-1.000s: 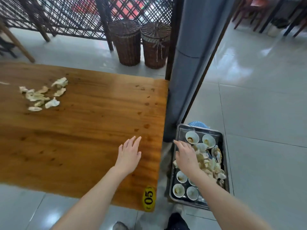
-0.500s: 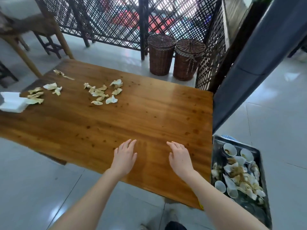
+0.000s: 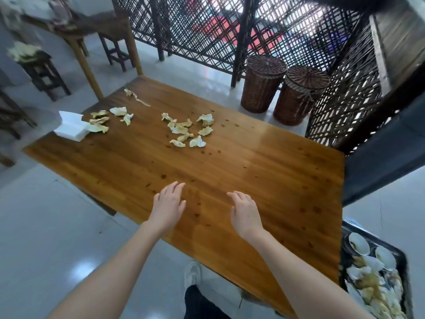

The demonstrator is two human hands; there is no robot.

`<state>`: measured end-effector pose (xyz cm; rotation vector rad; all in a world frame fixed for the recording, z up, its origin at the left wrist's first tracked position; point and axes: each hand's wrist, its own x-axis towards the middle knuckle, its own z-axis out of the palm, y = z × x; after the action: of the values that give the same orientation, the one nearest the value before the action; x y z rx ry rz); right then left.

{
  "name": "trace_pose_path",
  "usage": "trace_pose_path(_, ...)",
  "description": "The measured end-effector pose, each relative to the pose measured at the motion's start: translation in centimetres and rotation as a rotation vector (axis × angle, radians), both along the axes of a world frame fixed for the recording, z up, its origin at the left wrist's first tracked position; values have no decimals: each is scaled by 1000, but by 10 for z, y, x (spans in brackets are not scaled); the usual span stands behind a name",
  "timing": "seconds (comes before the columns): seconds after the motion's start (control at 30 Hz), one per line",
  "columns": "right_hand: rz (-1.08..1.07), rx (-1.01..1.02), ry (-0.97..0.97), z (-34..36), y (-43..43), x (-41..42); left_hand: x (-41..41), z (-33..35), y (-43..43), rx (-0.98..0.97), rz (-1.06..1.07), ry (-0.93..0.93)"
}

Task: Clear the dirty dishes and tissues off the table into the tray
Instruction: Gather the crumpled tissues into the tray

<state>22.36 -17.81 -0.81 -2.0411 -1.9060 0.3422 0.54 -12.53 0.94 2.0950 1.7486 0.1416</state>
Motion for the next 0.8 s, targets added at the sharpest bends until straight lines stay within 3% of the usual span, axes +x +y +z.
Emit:
trace_pose_path(0.47,17,-45,66,5,160,-75,-83,13,156,75,57,51)
trace_pose_path(0.6,48,-58,57,5,181,-84,-94,4,172,17,48,72)
trace_pose_path(0.8,-126,-65,31,1,198,-54,-85,-9,205,-40,-31,70)
